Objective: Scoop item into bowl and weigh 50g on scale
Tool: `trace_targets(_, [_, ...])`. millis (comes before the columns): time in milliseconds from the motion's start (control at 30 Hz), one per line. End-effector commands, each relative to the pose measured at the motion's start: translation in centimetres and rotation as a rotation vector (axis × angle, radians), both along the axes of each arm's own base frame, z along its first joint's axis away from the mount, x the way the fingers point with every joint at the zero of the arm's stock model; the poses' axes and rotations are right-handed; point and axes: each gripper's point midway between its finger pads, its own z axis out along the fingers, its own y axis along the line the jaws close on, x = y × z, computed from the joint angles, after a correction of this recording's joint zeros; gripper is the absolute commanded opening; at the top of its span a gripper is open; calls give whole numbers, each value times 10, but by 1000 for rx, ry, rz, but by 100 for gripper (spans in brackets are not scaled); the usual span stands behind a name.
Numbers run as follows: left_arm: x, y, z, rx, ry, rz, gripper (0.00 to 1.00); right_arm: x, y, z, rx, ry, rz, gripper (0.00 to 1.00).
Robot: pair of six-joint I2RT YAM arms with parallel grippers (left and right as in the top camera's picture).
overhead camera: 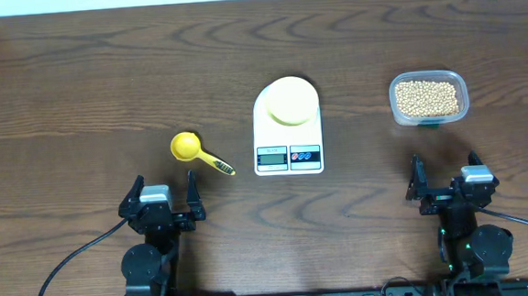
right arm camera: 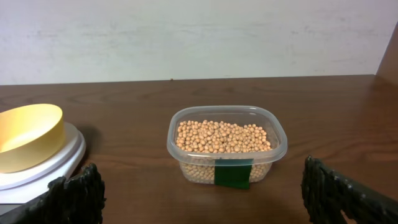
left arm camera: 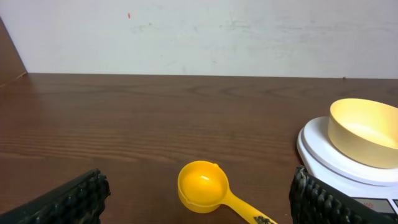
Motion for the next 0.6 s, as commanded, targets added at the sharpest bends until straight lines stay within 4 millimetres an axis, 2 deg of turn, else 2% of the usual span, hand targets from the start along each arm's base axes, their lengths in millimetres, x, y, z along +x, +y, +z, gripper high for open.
trace_targets(0, [-1,3,-16,1,44,17,95,0,-1,-1,4,-1,-3,99])
trace_targets(300, [-1,3,-13,-12,39,18,95,0,-1,-1,4,-1,-3,99])
trace_targets(567, [-2,1,0,-86,13,16,95,0,-1,-1,4,-1,-3,99])
